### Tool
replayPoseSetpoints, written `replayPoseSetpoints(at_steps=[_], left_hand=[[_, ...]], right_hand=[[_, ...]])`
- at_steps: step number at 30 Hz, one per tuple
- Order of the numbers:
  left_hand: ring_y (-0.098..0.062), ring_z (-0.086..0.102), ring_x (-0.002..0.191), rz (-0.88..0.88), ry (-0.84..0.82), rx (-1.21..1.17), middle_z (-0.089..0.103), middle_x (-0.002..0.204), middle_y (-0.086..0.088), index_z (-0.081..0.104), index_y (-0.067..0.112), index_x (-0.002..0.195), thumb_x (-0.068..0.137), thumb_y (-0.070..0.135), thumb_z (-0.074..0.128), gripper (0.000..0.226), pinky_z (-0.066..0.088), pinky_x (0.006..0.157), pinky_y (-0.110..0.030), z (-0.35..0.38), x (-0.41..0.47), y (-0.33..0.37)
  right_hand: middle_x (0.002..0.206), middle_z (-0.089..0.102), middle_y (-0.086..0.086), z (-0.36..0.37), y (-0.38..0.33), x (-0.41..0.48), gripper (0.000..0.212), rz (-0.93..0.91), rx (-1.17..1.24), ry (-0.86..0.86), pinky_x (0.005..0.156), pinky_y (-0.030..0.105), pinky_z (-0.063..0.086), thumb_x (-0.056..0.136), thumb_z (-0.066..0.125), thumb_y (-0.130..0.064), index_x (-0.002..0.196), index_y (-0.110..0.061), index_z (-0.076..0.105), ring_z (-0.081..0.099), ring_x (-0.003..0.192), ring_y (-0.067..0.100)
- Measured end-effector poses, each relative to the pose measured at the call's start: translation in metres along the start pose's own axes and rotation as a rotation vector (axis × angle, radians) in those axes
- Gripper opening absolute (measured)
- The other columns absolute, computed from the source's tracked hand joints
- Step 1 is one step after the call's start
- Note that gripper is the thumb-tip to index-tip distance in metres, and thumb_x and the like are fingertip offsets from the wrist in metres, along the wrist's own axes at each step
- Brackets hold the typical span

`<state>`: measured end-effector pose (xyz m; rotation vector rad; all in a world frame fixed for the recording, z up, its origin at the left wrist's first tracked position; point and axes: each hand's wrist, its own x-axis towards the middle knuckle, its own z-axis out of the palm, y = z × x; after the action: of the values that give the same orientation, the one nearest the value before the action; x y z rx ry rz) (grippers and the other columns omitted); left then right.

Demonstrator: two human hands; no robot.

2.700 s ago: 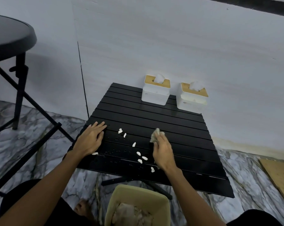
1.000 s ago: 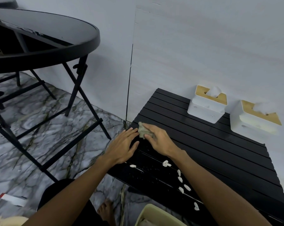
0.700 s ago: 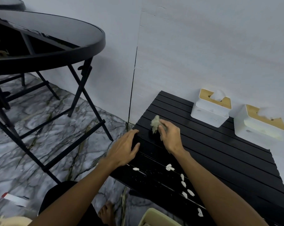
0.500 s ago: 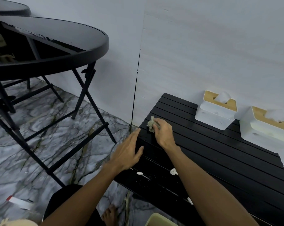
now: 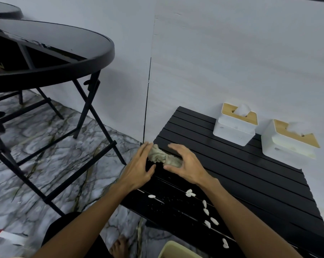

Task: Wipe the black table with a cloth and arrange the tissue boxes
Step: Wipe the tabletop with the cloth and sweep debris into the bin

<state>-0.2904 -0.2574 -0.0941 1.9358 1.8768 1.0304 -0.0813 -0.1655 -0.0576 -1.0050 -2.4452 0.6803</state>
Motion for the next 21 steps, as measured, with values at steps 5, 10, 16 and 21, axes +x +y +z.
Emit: replayPoseSetpoints(at_steps=[5, 10, 16, 21], left_hand=[[-0.019, 0.043, 0.127, 0.113, 0.041, 0.25, 0.045, 0.14, 0.003, 0.051, 0.026, 0.134, 0.085, 0.041, 0.068, 0.054, 0.043, 0.102, -0.041, -0.01, 0.018, -0.006], [-0.02, 0.056, 0.103, 0.295, 0.115, 0.365, 0.062, 0.113, 0.003, 0.062, 0.02, 0.105, 0.081, 0.023, 0.075, 0.028, 0.041, 0.088, -0.03, -0.018, 0.025, -0.014], [-0.008, 0.055, 0.106, 0.265, 0.054, 0.18, 0.063, 0.109, 0.013, 0.058, 0.028, 0.099, 0.088, 0.025, 0.054, 0.012, 0.035, 0.097, -0.028, -0.022, 0.034, -0.013], [-0.006, 0.063, 0.082, 0.088, -0.061, -0.199, 0.067, 0.091, 0.009, 0.056, 0.033, 0.096, 0.092, 0.022, 0.057, 0.012, 0.053, 0.074, -0.028, -0.02, 0.067, 0.022]], right_hand=[[0.111, 0.057, -0.014, -0.005, 0.008, -0.029, 0.057, -0.008, -0.371, 0.132, 0.091, 0.031, 0.04, 0.075, 0.064, -0.073, 0.114, -0.031, 0.061, 0.046, 0.106, 0.011], [0.093, 0.064, -0.014, 0.008, 0.001, -0.033, 0.024, -0.052, -0.445, 0.244, 0.085, 0.035, 0.043, 0.084, 0.07, -0.046, 0.099, -0.027, 0.067, 0.053, 0.095, 0.016], [0.082, 0.068, -0.025, -0.02, -0.002, -0.04, 0.008, 0.161, -0.045, 0.282, 0.084, 0.024, 0.041, 0.09, 0.069, -0.032, 0.092, -0.029, 0.076, 0.056, 0.089, -0.006], [0.081, 0.076, 0.0, -0.057, 0.013, -0.025, 0.011, 0.482, 0.392, 0.18, 0.066, 0.02, 0.052, 0.094, 0.069, -0.019, 0.089, -0.01, 0.074, 0.069, 0.068, 0.003]])
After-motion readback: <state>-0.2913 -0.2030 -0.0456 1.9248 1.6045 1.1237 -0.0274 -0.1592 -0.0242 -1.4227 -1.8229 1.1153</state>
